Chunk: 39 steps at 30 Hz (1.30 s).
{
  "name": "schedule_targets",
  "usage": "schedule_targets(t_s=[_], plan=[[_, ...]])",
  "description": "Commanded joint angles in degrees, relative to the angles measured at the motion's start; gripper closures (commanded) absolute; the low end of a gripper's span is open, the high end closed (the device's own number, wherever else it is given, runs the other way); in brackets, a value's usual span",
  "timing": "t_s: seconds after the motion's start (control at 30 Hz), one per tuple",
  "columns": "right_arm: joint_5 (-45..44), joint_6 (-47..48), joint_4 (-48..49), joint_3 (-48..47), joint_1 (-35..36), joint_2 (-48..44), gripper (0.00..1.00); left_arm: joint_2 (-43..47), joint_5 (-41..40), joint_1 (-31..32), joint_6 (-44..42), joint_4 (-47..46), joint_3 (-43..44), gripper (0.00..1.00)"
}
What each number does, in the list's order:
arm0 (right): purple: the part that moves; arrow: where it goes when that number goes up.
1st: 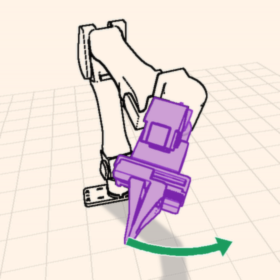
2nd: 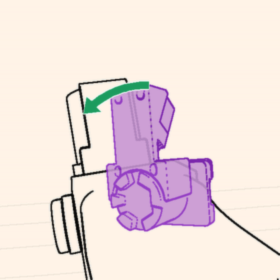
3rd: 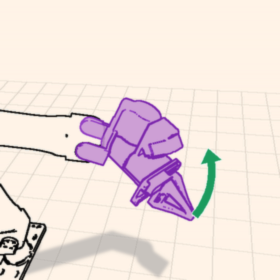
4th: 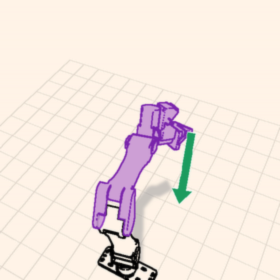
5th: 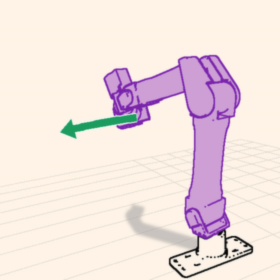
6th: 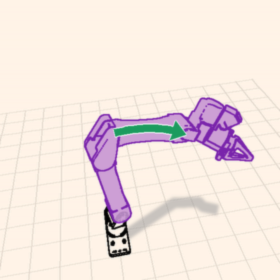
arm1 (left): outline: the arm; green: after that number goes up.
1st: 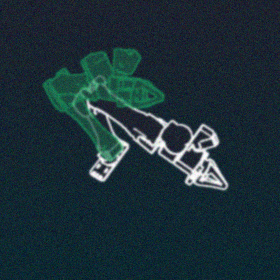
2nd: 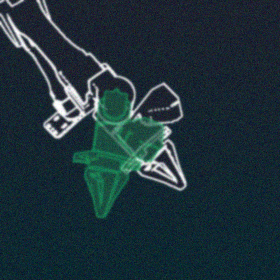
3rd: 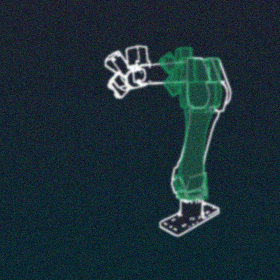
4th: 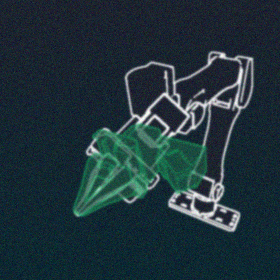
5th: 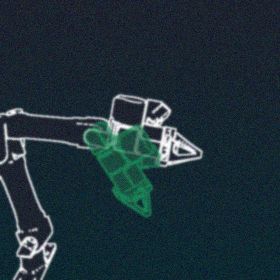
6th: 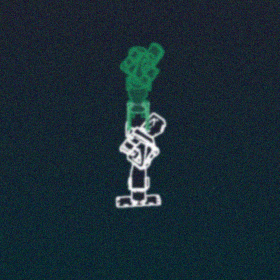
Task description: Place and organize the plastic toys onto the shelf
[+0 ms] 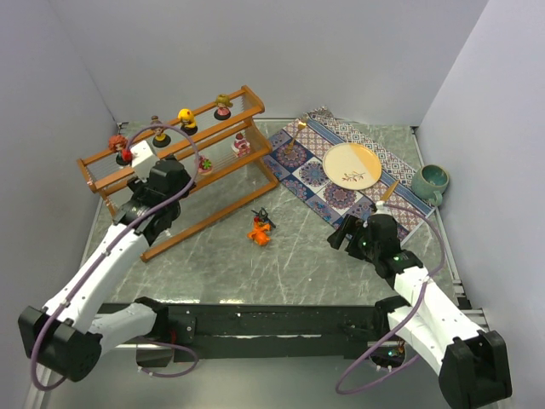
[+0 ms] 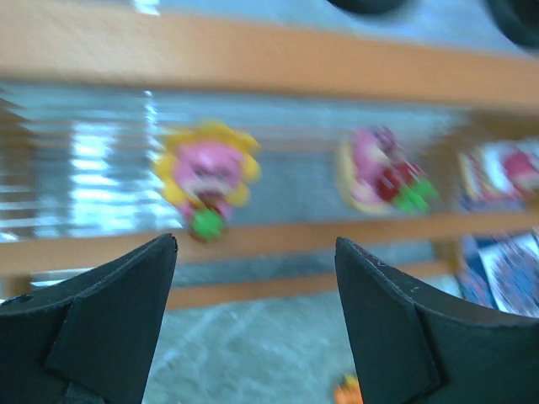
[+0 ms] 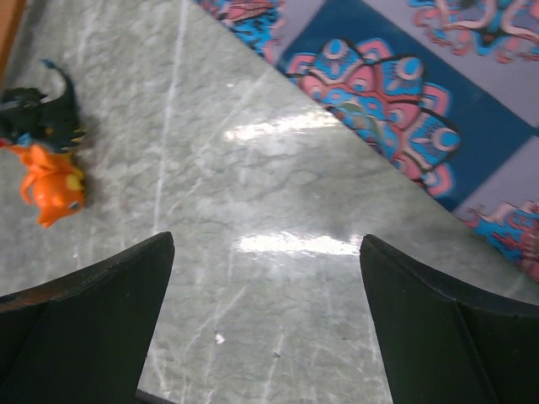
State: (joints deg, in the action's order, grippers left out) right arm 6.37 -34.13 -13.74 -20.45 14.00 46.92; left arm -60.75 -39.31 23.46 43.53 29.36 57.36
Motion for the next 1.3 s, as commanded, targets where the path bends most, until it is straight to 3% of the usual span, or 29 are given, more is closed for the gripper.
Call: schedule_targets(t_s=[0.0,0.17,0.53,0.83,1.27], plan=[[6.45,0.56,6.7,0.32,0.33,0.98,0.03,1.69,1.08,5.88,3.4,3.15,1.17,0.19],[11.29,-0.06,13.1,0.5,2.42,3.79,0.04,0.81,2.66,15.72,6.3,3.33,1.26,0.19],[11.65,-0.94,22.17,-3.81,11.74,14.07,0.06,-8.32,6.0,31.63,0.6,-10.55,-5.42,0.23],[11.03,0.29,22.79,-6.53,13.07,18.39,0.07,-20.44,7.23,33.93,-9.94,-17.59,-6.56,0.29],[8.66,1.17,21.65,-5.83,12.98,18.04,0.07,-30.91,2.49,34.81,-17.33,-12.14,-2.17,0.38]])
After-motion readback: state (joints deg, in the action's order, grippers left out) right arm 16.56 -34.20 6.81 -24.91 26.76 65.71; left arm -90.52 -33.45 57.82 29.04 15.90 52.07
